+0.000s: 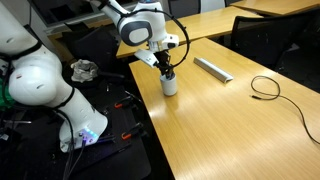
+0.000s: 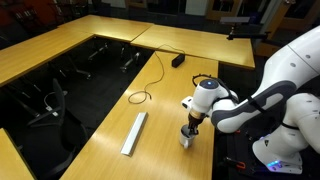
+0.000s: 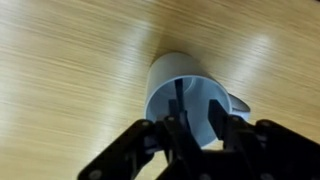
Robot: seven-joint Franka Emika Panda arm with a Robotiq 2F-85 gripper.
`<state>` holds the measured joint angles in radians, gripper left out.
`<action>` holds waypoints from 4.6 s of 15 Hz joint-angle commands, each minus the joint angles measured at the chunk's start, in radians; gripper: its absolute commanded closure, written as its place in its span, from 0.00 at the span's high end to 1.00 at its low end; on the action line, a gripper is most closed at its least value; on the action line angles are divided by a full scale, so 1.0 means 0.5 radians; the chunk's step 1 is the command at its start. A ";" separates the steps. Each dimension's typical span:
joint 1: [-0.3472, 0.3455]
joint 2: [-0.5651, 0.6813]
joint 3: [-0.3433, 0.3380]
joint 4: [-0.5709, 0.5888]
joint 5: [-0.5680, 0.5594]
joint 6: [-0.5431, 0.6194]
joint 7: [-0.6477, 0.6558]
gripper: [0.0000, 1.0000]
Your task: Pick up the pen from the mug cup and place it on the table.
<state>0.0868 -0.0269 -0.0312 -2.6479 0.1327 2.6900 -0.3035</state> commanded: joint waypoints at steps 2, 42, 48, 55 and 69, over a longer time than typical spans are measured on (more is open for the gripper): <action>-0.039 0.073 0.045 0.002 0.036 0.160 0.005 0.36; -0.180 0.036 0.029 0.608 -0.713 -0.716 -0.208 0.04; -0.229 0.670 -0.047 0.989 -1.153 -0.784 -0.131 0.04; -0.294 1.028 -0.087 1.246 -1.136 -0.575 -0.091 0.06; -0.369 0.548 0.068 0.855 -0.632 -0.325 -0.125 1.00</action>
<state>-0.0894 0.3501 -0.0071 -2.1182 -0.2161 2.4647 -0.3837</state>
